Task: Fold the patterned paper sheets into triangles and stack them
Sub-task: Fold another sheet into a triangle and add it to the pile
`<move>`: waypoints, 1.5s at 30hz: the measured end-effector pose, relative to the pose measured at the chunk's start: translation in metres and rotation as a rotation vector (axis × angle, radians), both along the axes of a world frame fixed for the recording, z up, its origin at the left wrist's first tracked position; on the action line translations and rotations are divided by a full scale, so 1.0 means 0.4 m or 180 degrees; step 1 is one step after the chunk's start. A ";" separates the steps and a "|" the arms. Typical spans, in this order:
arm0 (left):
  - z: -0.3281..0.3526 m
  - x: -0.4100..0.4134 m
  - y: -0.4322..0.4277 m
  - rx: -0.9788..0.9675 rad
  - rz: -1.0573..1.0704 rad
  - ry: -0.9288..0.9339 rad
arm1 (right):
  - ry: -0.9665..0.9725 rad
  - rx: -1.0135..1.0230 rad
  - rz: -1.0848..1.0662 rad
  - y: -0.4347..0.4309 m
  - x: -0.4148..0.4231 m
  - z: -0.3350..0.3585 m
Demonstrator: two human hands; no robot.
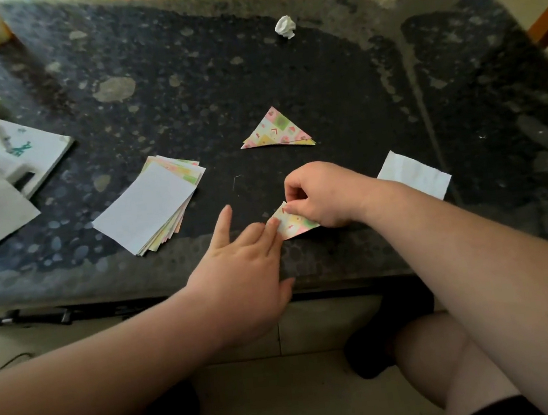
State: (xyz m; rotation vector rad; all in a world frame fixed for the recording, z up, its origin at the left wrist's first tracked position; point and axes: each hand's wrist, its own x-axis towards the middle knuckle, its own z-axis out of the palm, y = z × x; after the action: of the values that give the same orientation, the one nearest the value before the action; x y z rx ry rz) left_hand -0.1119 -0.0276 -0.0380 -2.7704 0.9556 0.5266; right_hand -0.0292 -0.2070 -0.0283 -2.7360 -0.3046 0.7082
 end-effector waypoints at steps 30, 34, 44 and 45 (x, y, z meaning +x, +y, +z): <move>-0.007 -0.067 0.124 -0.0364 0.0025 -0.0143 | 0.0033 0.0082 -0.0103 -0.001 -0.003 -0.004; -0.010 -0.059 0.105 -0.0403 0.0099 -0.0234 | -0.0002 0.0066 -0.0079 -0.002 -0.002 -0.007; -0.015 -0.013 0.028 -0.0443 -0.0007 -0.0287 | 0.0042 0.0099 -0.0099 0.003 -0.004 -0.006; -0.020 -0.005 0.027 -0.0474 -0.0027 -0.0183 | 0.0033 0.0099 -0.0096 0.004 -0.003 -0.006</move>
State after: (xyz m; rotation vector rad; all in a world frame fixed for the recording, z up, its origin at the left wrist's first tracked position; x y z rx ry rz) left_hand -0.1138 -0.0169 -0.0459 -2.8931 1.0328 0.3870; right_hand -0.0302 -0.2055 -0.0305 -2.7010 -0.2693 0.7036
